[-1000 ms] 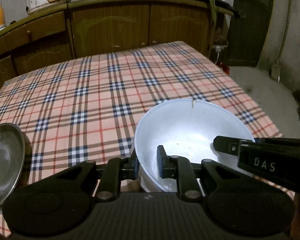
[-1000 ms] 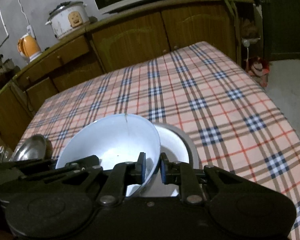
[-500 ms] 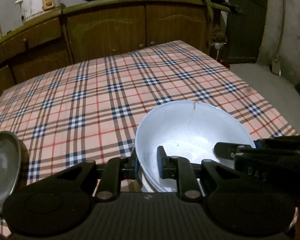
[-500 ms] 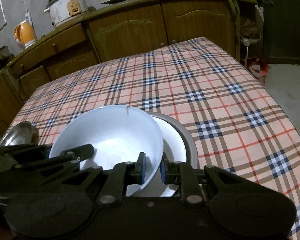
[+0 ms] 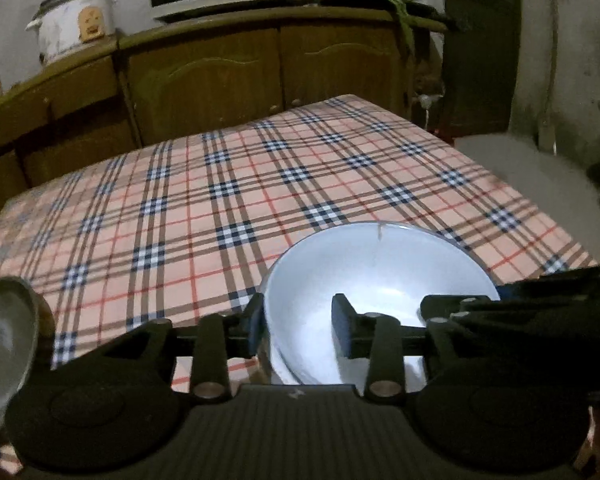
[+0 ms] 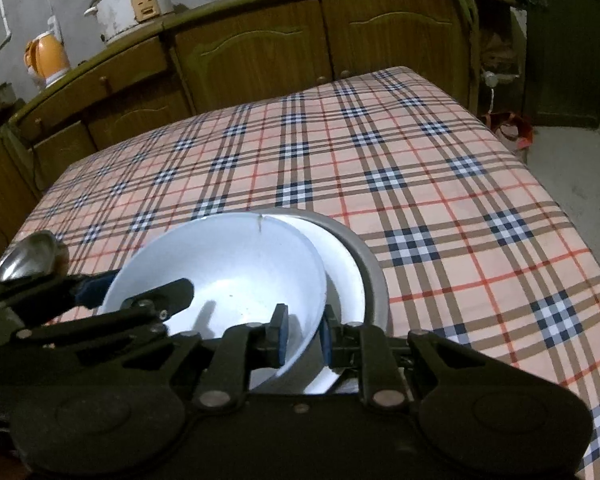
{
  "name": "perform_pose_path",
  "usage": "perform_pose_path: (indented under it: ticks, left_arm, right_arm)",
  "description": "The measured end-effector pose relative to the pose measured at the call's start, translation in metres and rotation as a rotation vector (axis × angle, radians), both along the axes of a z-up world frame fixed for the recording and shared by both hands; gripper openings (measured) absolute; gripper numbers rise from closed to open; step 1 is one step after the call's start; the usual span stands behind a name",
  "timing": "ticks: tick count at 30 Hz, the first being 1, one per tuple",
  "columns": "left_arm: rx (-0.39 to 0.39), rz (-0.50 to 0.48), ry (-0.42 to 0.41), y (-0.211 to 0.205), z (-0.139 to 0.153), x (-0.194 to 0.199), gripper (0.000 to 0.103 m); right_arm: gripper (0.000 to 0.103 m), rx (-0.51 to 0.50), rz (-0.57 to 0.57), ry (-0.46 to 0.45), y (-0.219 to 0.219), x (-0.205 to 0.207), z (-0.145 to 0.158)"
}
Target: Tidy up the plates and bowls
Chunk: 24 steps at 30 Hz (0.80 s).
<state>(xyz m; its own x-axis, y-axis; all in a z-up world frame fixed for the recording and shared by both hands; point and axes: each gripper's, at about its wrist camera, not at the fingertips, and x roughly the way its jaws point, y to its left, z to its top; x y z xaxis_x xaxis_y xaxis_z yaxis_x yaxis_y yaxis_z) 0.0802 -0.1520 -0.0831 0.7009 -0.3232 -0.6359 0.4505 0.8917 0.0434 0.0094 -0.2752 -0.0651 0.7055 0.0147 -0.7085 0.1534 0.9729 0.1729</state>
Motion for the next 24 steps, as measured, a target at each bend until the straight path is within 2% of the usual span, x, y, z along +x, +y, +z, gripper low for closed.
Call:
perform_pose_path:
  ticks: [5, 8, 9, 10, 11, 14, 16, 20, 24]
  left_arm:
    - [-0.048, 0.032, 0.029, 0.007, 0.003, 0.005, 0.038]
    - [-0.064, 0.040, 0.042, 0.010, 0.007, 0.006, 0.038]
    - [-0.072, 0.042, 0.046, 0.011, 0.009, 0.006, 0.038]
    - [-0.078, 0.045, 0.048, 0.011, 0.011, 0.006, 0.039]
    - [-0.082, 0.048, 0.050, 0.013, 0.012, 0.006, 0.040]
    - [-0.093, 0.055, 0.047, 0.016, 0.016, 0.004, 0.045]
    - [-0.100, 0.057, 0.049, 0.018, 0.017, 0.003, 0.045]
    - [-0.103, 0.066, 0.062, 0.021, 0.015, 0.003, 0.045]
    - [-0.097, 0.067, 0.066, 0.022, 0.013, 0.003, 0.045]
  right_arm:
    - [0.021, -0.033, 0.000, -0.002, 0.001, 0.002, 0.007]
    - [0.028, -0.049, -0.002, -0.024, 0.000, 0.000, 0.014]
    - [0.037, -0.060, -0.002, -0.034, 0.001, -0.001, 0.017]
    - [0.056, -0.076, -0.007, -0.044, 0.001, -0.002, 0.021]
    - [0.062, -0.095, -0.016, -0.053, 0.002, -0.003, 0.023]
    - [0.065, -0.083, -0.024, -0.073, -0.003, -0.008, 0.030]
    - [0.070, -0.072, -0.041, -0.079, -0.006, -0.012, 0.031]
    - [0.071, -0.050, -0.034, -0.052, -0.009, -0.016, 0.022]
    - [0.072, -0.105, -0.027, -0.009, -0.007, -0.012, 0.009]
